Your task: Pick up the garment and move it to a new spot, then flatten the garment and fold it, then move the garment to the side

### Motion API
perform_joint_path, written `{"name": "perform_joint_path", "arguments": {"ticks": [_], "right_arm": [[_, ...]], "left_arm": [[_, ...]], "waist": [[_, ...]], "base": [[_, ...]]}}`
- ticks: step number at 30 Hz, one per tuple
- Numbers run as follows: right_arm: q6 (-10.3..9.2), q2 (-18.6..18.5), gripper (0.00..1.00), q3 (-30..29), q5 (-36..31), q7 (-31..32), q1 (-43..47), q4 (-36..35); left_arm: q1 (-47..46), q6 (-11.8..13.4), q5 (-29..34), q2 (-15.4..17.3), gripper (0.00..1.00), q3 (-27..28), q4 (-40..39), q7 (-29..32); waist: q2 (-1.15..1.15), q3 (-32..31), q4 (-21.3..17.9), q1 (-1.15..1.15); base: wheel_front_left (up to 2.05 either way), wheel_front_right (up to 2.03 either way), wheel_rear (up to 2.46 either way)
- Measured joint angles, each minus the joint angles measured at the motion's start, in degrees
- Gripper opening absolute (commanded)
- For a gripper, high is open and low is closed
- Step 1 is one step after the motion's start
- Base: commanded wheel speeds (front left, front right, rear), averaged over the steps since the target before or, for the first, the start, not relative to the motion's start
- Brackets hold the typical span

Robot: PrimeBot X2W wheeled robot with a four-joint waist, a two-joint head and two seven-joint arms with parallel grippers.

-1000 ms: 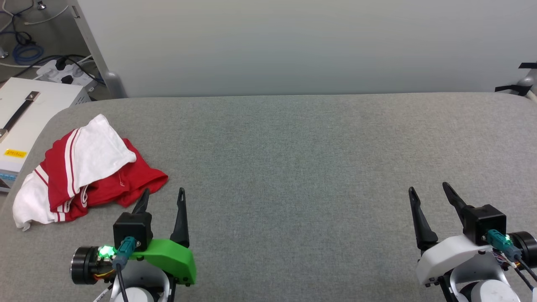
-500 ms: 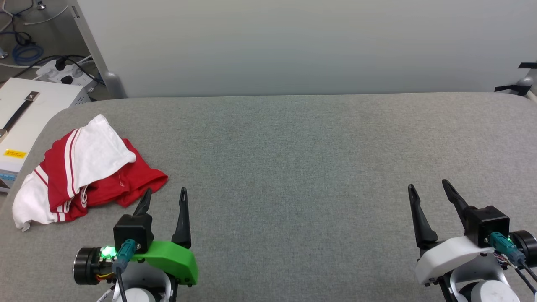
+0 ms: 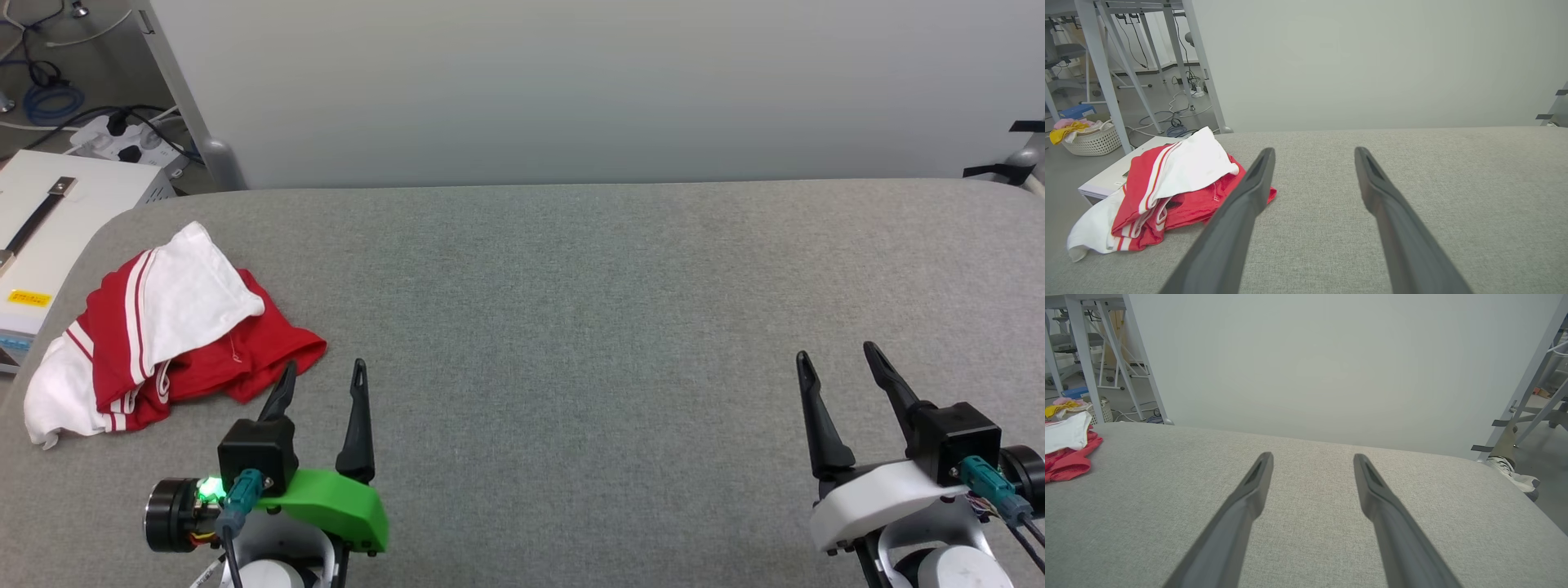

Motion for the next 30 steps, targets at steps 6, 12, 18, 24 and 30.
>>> {"name": "perform_joint_path", "arguments": {"ticks": [6,12,18,24,30], "right_arm": [[0.0,0.0,1.0,0.1,0.4,-0.7,0.2,-0.1],[0.0,0.0,1.0,0.1,1.5,-1.4,0.6,0.0],[0.0,0.0,1.0,0.6,4.1,-2.1,0.8,0.2],[0.0,0.0,1.0,0.7,5.1,-2.7,0.9,0.3],[0.0,0.0,1.0,0.9,5.1,-3.3,1.0,0.3]], "left_arm": [[0.0,0.0,-0.3,0.0,1.0,-0.4,0.1,-0.8],[0.0,0.0,-0.7,0.0,1.0,-0.8,0.4,-1.5],[0.1,0.1,-3.4,0.0,1.0,-0.7,0.7,-2.1],[0.2,0.0,-3.7,0.0,1.0,-0.7,1.6,-2.9],[0.5,0.0,-3.4,0.0,1.0,-1.1,2.3,-3.6]], "waist": [[0.0,0.1,0.0,0.0],[0.0,0.2,0.0,0.0],[0.0,0.1,0.1,0.0],[0.0,0.2,0.1,0.0],[0.0,0.3,0.1,0.0]], "base": [[0.0,0.0,0.0],[0.0,0.0,0.0],[0.0,0.0,0.0],[0.0,0.0,0.0],[0.0,0.0,0.0]]}}
